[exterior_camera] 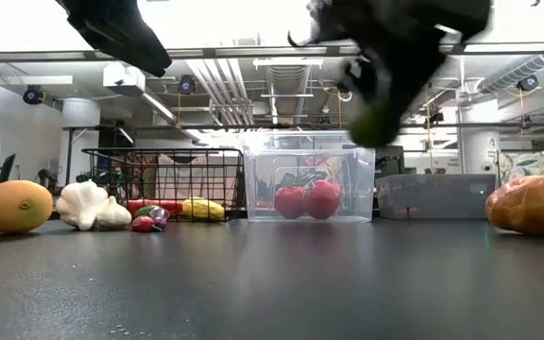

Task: Sort produce into baskets
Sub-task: Put the lime into the transparent bin, then put the small red chili pepper into the black bin

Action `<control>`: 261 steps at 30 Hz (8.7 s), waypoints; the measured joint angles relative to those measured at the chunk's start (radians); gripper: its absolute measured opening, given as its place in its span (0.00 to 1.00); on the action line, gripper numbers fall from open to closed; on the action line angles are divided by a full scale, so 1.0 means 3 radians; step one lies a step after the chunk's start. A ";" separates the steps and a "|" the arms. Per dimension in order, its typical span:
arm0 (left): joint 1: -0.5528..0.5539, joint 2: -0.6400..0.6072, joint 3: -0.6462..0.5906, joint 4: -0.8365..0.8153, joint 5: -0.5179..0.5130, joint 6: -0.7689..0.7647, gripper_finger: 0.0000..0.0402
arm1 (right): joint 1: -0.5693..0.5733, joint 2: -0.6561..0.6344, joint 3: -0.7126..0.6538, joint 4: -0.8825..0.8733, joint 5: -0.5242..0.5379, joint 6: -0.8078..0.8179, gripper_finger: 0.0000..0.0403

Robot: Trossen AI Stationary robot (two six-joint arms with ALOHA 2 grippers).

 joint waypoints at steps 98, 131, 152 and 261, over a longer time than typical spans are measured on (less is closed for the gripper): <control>-0.0080 -0.0001 -0.0038 -0.0314 0.0589 -0.0031 0.86 | -0.1111 0.0197 0.1104 0.0494 0.0165 -0.0026 0.59; 0.0311 -0.0001 -0.0978 0.0997 0.1100 0.0740 0.86 | -0.0503 -0.0966 -0.0092 0.0872 0.0500 0.0115 0.59; 0.0676 0.0797 -0.0966 0.0993 0.1471 0.1195 0.69 | -0.0489 -0.1395 -0.0611 0.1114 0.0701 0.0363 0.59; 0.0620 0.0432 -0.0966 0.3233 0.1249 0.1882 0.00 | -0.0064 -0.0944 -0.2105 0.4127 0.0612 0.0148 0.03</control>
